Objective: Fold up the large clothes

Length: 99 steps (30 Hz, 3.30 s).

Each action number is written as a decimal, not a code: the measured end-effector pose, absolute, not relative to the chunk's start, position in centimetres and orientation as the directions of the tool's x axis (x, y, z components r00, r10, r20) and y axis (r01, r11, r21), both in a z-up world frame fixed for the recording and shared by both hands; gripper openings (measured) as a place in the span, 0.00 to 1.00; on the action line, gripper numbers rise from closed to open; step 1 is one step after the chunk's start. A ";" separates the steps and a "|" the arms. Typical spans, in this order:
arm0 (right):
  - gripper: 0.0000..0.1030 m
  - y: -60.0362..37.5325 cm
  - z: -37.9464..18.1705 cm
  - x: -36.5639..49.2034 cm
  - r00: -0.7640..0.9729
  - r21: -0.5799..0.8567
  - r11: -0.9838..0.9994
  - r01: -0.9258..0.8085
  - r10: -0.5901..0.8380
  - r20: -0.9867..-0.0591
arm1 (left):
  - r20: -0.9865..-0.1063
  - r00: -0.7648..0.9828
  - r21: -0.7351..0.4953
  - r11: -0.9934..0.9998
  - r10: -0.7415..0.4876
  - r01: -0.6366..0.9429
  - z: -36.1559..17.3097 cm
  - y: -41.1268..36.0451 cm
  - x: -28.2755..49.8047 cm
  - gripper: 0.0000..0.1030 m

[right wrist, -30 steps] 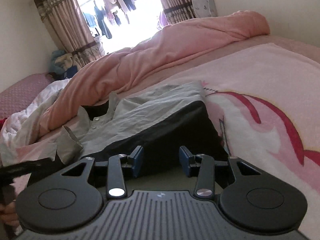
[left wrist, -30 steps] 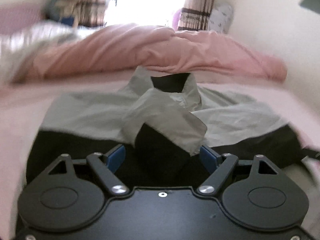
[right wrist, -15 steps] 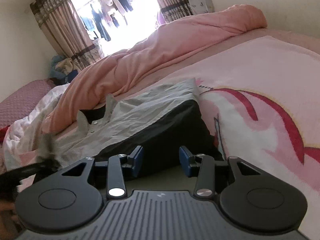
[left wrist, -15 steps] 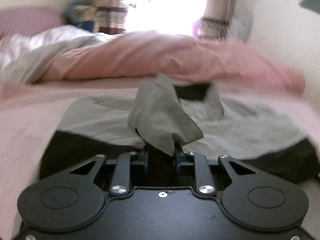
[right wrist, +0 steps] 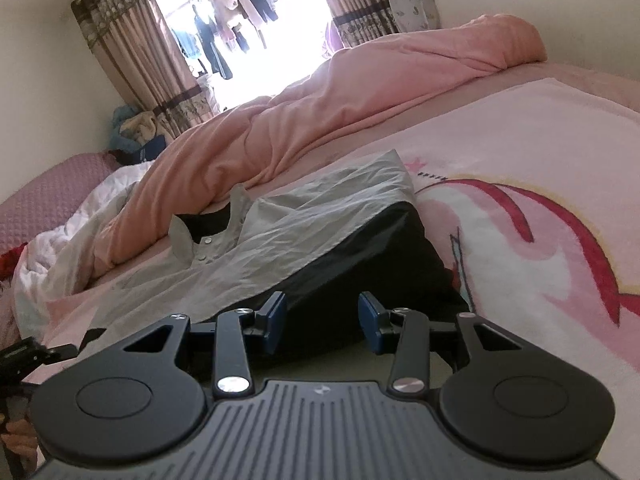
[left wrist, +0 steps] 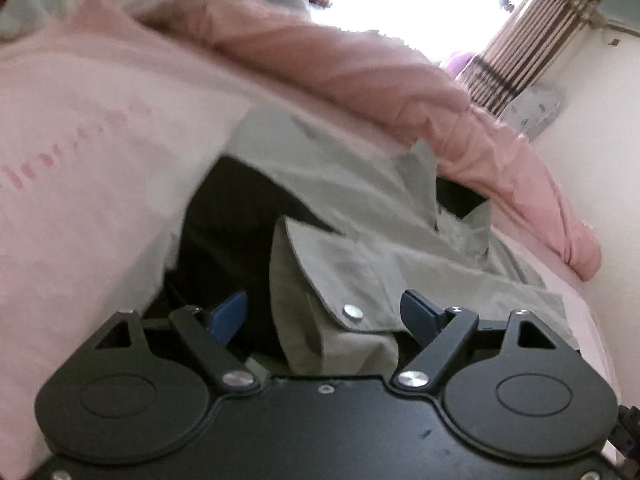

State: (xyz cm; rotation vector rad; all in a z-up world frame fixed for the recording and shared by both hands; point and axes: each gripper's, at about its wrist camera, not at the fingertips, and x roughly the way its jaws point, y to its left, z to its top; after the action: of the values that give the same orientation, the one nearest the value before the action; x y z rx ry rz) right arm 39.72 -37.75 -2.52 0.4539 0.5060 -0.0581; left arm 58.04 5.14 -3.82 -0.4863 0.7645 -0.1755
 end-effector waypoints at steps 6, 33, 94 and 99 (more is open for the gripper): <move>0.49 -37.8 -2.7 40.0 0.872 0.403 0.897 0.183 0.042 -0.488 | -0.577 0.743 -0.477 0.878 -0.340 0.031 -3.1 4.5 58.1 0.01; 0.51 -33.6 -3.1 47.1 0.869 0.150 0.971 0.185 -0.090 -0.487 | -0.558 0.768 -0.203 0.949 -0.314 0.241 -1.8 1.1 60.2 0.54; 0.60 -43.5 -6.9 15.9 0.782 0.466 0.877 0.118 0.207 -0.587 | -0.720 0.579 -0.338 0.922 -0.383 0.190 -7.0 16.0 31.8 0.89; 0.60 -42.4 -7.6 14.2 0.774 0.491 0.868 0.066 0.267 -0.574 | -0.696 0.541 -0.424 0.879 -0.471 0.219 -7.3 16.3 29.6 0.89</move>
State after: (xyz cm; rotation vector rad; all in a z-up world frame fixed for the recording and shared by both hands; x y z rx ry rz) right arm 14.15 -42.42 -7.61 0.5168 0.6845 0.1142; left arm 29.62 16.32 -7.31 -0.3029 0.9120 -0.4175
